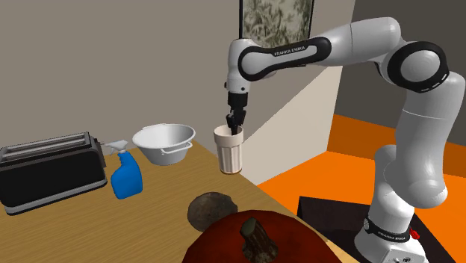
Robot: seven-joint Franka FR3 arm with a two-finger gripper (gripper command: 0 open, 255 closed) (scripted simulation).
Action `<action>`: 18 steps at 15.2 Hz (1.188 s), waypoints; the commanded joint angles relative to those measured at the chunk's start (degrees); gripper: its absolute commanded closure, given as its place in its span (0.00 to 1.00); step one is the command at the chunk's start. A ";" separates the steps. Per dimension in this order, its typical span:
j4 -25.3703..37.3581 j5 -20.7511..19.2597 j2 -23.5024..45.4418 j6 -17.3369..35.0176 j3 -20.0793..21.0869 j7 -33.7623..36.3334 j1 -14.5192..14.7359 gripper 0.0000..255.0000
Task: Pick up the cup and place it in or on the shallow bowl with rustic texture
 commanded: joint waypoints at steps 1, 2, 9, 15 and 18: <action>1.60 -0.03 -0.01 -1.58 -0.01 0.11 -0.01 1.00; 2.33 -0.04 -0.01 -2.31 -0.01 0.16 -0.01 1.00; 6.63 -0.31 0.06 -5.87 4.54 9.39 4.34 1.00; 13.24 -0.52 2.50 -9.54 8.27 17.13 8.05 1.00; 12.05 -0.55 2.52 -8.28 8.60 17.74 8.41 1.00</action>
